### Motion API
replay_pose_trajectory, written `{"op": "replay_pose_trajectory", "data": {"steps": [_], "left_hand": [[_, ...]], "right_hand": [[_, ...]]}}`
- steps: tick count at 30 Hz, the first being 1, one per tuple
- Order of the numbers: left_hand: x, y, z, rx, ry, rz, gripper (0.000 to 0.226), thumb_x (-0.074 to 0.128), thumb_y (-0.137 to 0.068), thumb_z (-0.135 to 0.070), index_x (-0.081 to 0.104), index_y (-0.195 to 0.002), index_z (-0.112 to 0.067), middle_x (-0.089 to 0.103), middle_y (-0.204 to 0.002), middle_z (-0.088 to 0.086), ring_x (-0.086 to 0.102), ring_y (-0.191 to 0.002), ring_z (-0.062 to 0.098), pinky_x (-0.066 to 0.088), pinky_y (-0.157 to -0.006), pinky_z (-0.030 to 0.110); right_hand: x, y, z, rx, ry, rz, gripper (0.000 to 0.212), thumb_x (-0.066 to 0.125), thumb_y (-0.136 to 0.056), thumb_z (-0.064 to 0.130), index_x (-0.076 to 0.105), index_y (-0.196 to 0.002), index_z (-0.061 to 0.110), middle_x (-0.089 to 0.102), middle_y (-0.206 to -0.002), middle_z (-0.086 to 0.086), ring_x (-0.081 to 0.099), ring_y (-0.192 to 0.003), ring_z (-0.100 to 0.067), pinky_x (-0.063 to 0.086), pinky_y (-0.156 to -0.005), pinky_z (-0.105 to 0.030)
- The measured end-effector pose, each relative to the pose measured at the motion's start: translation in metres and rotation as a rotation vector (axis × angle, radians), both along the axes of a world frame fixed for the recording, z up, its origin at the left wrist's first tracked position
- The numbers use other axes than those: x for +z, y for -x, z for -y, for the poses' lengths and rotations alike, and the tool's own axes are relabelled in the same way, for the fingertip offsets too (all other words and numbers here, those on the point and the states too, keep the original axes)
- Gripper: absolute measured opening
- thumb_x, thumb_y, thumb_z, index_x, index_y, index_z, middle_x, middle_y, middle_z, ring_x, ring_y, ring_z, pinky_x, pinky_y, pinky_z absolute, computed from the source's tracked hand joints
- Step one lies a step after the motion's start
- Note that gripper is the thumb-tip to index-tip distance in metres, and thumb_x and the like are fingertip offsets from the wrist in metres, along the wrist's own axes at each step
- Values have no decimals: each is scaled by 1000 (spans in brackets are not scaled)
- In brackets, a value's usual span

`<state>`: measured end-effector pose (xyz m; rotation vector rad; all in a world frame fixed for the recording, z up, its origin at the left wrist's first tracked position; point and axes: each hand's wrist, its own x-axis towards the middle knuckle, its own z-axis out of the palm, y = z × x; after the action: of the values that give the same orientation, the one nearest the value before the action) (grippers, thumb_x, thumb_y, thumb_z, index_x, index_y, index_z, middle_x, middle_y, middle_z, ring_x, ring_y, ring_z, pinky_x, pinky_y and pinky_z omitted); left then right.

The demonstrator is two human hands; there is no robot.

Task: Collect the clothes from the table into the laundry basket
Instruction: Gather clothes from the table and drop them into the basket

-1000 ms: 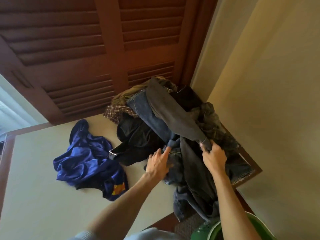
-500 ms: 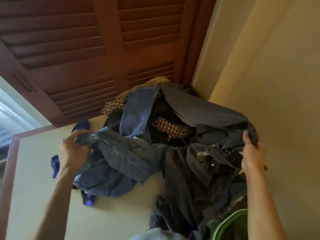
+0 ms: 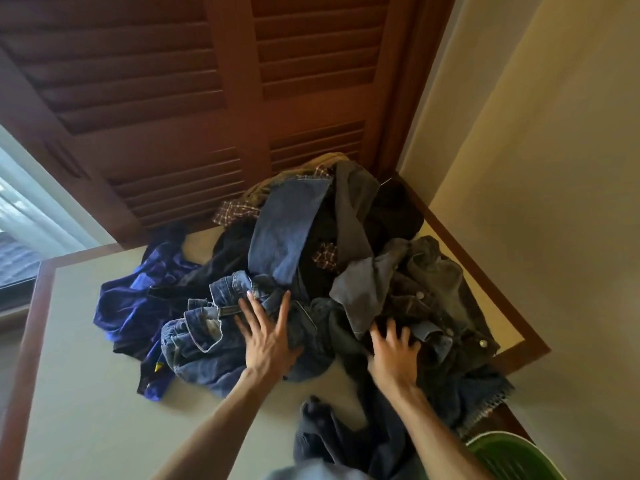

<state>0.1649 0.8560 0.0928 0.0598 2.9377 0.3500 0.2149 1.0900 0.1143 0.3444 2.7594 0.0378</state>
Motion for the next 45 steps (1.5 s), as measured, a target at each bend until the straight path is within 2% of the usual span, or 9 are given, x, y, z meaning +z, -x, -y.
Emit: {"op": "replay_pose_trajectory", "data": {"steps": [8, 16, 21, 27, 30, 33, 38, 42, 45], "left_hand": [[52, 5, 34, 50, -113, -68, 103, 65, -75, -4, 19, -159, -40, 40, -149, 23, 57, -118, 48, 55, -86, 50], [188, 7, 140, 106, -546, -193, 85, 91, -63, 3, 59, -121, -51, 71, -106, -13, 68, -100, 22, 55, -80, 19], [234, 20, 163, 237, -702, -250, 79, 97, -49, -31, 62, -117, -47, 72, -106, -1, 70, -99, 30, 61, -85, 40], [140, 42, 60, 132, -564, -149, 81, 84, -66, -38, 48, -138, -40, 64, -127, -3, 64, -113, 24, 51, -86, 34], [70, 30, -11, 8, -274, 135, 122, 64, -62, -85, 8, -159, -37, 13, -163, 27, 11, -153, 44, 17, -122, 55], [56, 18, -42, 43, -146, 162, 131, 46, -59, -101, -6, -160, -35, -18, -160, 35, -27, -148, 45, -10, -121, 60], [82, 12, -18, 204, -238, -369, 121, 52, -65, -96, 7, -161, -39, -27, -164, 16, -22, -151, 44, -6, -117, 65], [56, 20, -45, 81, -84, -178, 108, 40, -63, -103, 8, -155, -56, -34, -163, 7, -28, -148, 45, 3, -115, 75], [22, 36, -70, 30, 2, -86, 88, 38, -67, -100, 51, -139, -51, -6, -170, 10, 3, -150, 52, 22, -110, 73]], "right_hand": [[92, 49, -67, -400, 727, -463, 43, 67, -90, 3, 61, -132, 8, 64, -131, -14, 57, -125, -32, 42, -105, -34], [242, 39, -133, -469, 1196, -802, 48, 79, -83, 36, 64, -127, 24, 71, -117, 1, 67, -104, -18, 52, -94, -41], [254, 25, -144, -354, 1126, -904, 34, 74, -88, 38, 66, -120, 29, 72, -110, 14, 67, -104, -10, 55, -92, -34], [95, 68, -96, -329, 348, -505, 33, 59, -94, 18, 60, -127, 22, 57, -130, -13, 53, -120, -34, 41, -105, -57], [19, 55, -69, -292, 322, -139, 49, 52, -100, 27, 42, -148, 29, 33, -155, -9, 27, -143, -34, 28, -113, -60], [25, 57, -89, -310, 396, -206, 37, 47, -101, 42, 57, -134, 30, 33, -155, -8, 24, -142, -37, 24, -114, -64], [53, 55, -130, -582, 856, -583, 97, 60, -76, 82, 24, -154, 38, 25, -162, -4, 29, -146, -35, 37, -111, -60], [43, 91, -85, -313, 666, -536, 119, 54, -61, 95, 1, -156, 48, 0, -168, -9, 4, -154, -38, 20, -116, -67], [16, 108, -25, -55, 457, -379, 121, 55, -52, 98, 5, -153, 56, -20, -166, -14, -13, -151, -44, 10, -109, -78]]}}
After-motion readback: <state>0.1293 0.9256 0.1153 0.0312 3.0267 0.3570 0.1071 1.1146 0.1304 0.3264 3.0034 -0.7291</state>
